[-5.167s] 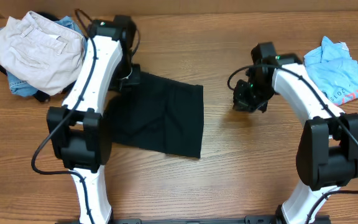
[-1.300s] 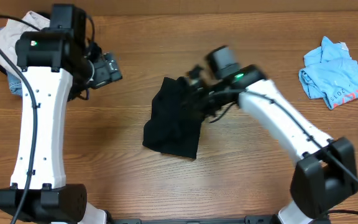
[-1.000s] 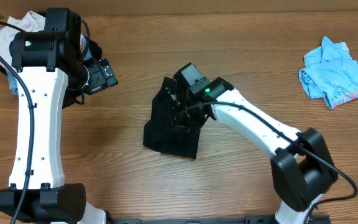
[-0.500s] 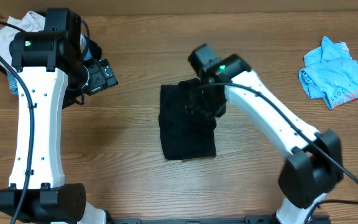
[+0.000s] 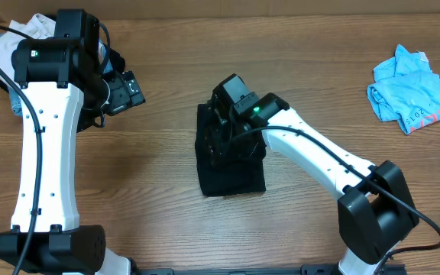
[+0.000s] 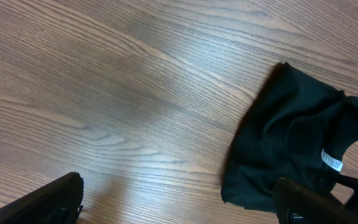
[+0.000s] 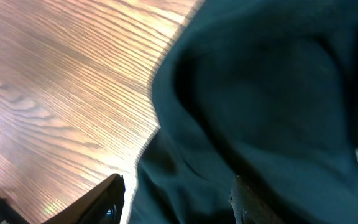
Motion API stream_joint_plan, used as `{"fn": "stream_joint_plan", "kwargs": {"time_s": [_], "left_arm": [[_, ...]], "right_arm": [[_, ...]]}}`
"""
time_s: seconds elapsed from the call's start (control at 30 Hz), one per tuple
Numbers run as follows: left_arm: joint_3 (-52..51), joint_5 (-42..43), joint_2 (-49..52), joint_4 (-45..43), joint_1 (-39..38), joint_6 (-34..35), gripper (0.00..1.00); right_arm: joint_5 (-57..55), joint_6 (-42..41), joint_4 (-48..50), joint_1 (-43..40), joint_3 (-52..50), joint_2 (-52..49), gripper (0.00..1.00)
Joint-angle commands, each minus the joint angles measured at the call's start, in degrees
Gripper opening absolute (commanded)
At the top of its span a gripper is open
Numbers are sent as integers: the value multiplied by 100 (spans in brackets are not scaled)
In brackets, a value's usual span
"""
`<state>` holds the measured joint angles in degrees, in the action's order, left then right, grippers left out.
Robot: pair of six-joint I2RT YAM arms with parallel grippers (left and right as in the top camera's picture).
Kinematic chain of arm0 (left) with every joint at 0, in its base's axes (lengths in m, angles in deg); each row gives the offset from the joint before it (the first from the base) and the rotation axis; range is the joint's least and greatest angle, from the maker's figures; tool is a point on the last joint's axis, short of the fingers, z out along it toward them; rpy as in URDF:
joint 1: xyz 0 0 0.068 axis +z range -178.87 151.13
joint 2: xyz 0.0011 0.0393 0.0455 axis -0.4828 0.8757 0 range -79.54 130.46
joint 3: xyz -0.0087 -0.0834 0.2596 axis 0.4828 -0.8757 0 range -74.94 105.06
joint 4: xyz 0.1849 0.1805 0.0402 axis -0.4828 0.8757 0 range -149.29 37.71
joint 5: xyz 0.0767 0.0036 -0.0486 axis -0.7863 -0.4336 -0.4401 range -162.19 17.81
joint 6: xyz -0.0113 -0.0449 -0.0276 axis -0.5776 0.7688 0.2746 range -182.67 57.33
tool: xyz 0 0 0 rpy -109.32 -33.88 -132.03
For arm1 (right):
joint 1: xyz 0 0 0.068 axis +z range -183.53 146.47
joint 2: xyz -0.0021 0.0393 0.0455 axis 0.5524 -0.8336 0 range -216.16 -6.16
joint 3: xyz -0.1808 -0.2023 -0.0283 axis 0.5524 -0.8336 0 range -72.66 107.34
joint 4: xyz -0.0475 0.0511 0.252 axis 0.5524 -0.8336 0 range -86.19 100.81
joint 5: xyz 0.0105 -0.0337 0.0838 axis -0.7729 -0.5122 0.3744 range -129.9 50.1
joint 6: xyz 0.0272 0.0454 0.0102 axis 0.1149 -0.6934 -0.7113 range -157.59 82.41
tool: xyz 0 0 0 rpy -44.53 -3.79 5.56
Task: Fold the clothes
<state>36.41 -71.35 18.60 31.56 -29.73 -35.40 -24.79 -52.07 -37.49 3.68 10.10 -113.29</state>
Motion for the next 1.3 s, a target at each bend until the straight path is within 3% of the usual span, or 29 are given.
{"fn": "stream_joint_plan", "kwargs": {"time_s": [0.0, 0.33, 0.5, 0.57, 0.73, 0.83, 0.97, 1.07, 1.2, 1.27], "left_arm": [[35, 70, 4, -2, 9, -46, 100], [35, 22, 4, -11, 9, -50, 100], [35, 24, 7, -2, 9, -50, 100], [35, 22, 7, -2, 9, -50, 100], [35, 20, 9, -33, 9, -72, 100], [33, 22, 9, -46, 9, -72, 100], [35, 22, 9, -22, 9, -155, 100], [35, 24, 9, -13, 9, -155, 100], [35, 24, 9, -9, 9, -155, 100], [33, 22, 9, -11, 9, -160, 100]], "right_arm": [[107, 105, 304, 98, -216, 11, 59], [109, 461, 1167, 98, -216, -446, 56], [-468, 179, 1051, 61, -201, -514, 13], [-505, 28, 1043, -42, -201, -511, 4], [-1320, -337, 57, -422, 562, -507, 4], [-1659, -354, -505, -446, 1075, -507, 16], [-2730, -706, -1130, -540, 1058, -518, 15], [-2675, -833, -1421, -863, 1058, -518, 8], [-1486, -802, -1025, -1360, 1060, -518, 23], [-1165, -780, -951, -1475, 1060, -518, 22]]}}
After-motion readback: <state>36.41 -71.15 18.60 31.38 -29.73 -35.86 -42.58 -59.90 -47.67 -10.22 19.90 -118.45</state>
